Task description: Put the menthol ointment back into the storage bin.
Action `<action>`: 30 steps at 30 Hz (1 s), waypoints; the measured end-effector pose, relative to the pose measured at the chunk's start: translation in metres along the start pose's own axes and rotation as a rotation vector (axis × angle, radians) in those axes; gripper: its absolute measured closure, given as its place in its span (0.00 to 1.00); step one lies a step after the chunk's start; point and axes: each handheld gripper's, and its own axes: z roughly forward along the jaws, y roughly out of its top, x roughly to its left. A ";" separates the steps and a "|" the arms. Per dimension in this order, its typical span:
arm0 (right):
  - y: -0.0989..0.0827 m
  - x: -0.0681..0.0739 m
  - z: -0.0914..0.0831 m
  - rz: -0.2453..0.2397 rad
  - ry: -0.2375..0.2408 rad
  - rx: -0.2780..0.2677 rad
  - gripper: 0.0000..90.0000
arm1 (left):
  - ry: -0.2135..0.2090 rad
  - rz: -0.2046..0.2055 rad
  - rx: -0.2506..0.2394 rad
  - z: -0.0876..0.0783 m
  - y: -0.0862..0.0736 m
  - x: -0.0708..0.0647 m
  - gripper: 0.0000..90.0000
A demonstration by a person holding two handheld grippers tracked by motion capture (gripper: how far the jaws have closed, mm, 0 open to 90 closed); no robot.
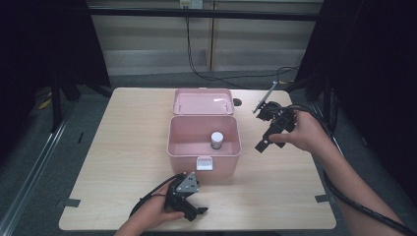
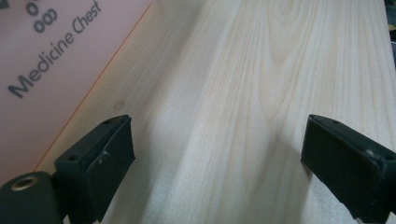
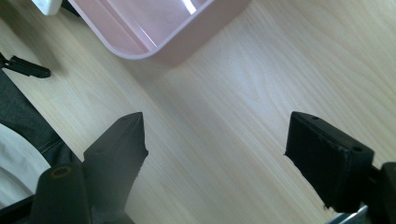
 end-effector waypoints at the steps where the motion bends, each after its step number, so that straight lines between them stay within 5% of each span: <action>1: -0.002 -0.001 0.002 0.001 0.002 0.000 0.22 | 0.000 -0.003 -0.003 0.000 0.000 0.000 0.10; 30: -0.037 0.003 0.078 -0.015 0.049 -0.004 0.21 | 0.001 -0.001 -0.004 0.000 0.000 0.000 0.10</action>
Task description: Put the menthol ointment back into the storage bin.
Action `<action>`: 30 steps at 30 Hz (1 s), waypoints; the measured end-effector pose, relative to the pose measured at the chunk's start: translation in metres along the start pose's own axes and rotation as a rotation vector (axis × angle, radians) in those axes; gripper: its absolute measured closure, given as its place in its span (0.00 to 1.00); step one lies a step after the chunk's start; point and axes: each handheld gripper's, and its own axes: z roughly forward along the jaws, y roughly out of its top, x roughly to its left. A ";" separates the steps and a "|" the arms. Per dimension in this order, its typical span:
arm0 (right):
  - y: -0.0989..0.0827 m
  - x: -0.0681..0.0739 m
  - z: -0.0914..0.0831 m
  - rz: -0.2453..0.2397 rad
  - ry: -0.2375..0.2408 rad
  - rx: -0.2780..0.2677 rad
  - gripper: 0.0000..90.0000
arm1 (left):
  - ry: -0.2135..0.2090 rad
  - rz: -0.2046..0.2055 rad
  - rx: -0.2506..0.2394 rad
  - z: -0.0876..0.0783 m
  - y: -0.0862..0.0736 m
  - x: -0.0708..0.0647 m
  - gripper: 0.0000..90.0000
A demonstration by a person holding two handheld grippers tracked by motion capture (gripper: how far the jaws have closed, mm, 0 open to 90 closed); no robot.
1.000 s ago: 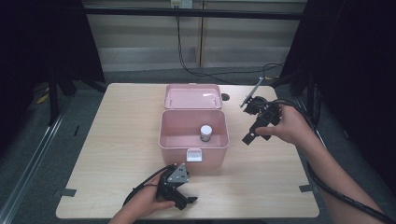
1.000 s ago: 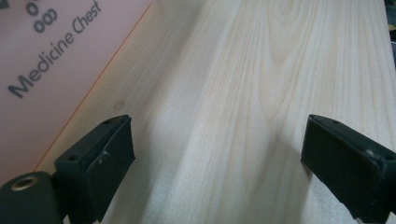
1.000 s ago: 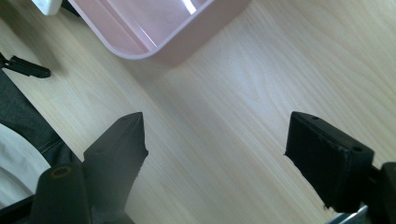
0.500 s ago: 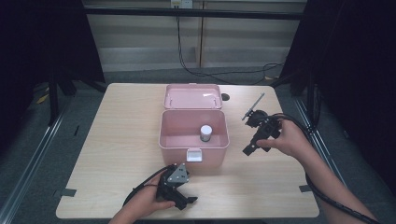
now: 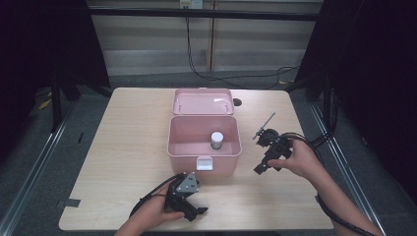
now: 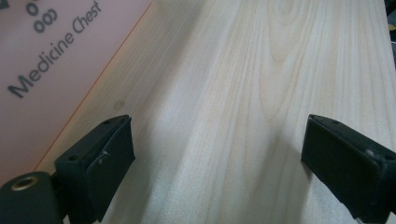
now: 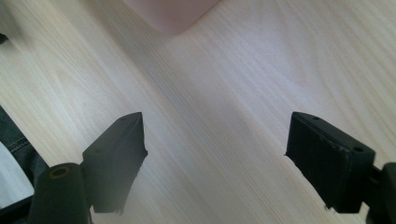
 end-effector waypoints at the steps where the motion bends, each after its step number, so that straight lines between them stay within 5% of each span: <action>1: -0.002 0.000 0.003 0.003 0.003 -0.002 0.21 | 0.000 0.001 0.002 0.000 0.000 0.000 0.10; 20: -0.027 0.003 0.037 -0.008 0.004 -0.038 0.21 | 0.001 -0.002 0.000 0.000 0.000 0.000 0.10; 30: -0.039 0.005 0.051 0.003 0.043 -0.065 0.21 | -0.001 -0.003 -0.002 0.000 0.000 0.000 0.10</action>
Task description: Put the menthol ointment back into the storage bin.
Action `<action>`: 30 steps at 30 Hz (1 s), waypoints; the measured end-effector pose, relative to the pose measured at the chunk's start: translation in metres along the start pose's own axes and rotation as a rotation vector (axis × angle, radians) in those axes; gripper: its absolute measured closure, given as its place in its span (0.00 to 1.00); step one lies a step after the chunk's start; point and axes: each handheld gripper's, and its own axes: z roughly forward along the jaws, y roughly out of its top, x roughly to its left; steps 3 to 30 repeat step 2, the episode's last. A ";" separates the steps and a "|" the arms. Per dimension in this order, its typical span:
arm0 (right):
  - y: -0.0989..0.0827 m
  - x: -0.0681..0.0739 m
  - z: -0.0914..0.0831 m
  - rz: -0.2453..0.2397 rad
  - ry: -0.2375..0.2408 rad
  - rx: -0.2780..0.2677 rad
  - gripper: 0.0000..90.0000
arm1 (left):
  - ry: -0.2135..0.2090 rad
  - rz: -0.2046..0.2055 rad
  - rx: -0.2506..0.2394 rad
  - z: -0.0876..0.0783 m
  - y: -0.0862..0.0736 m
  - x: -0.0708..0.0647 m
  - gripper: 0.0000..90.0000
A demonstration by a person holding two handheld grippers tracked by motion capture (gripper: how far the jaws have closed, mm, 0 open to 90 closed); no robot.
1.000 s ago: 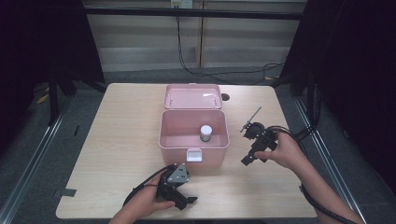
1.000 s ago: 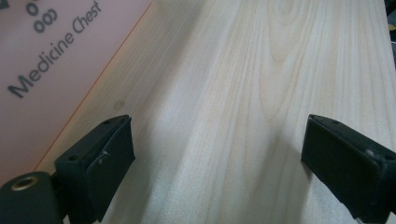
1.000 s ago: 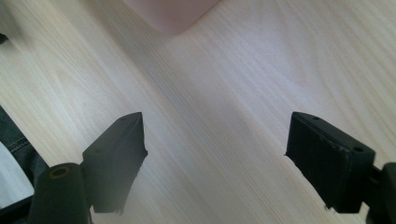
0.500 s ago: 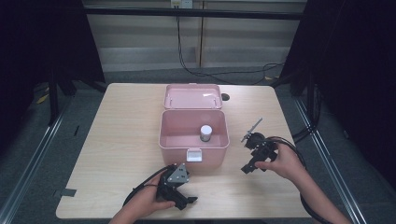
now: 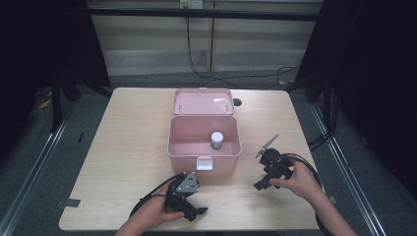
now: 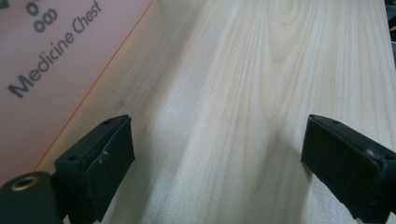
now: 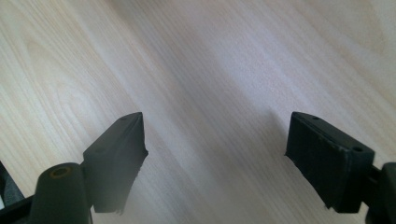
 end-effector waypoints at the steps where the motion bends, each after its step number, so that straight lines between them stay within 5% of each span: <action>1: -0.001 -0.001 0.000 0.001 0.000 0.003 0.21 | -0.001 -0.001 -0.002 0.000 0.000 0.000 0.10; 30: -0.001 -0.002 -0.001 0.005 -0.005 0.003 0.21 | 0.000 -0.001 -0.002 0.000 0.000 0.000 0.10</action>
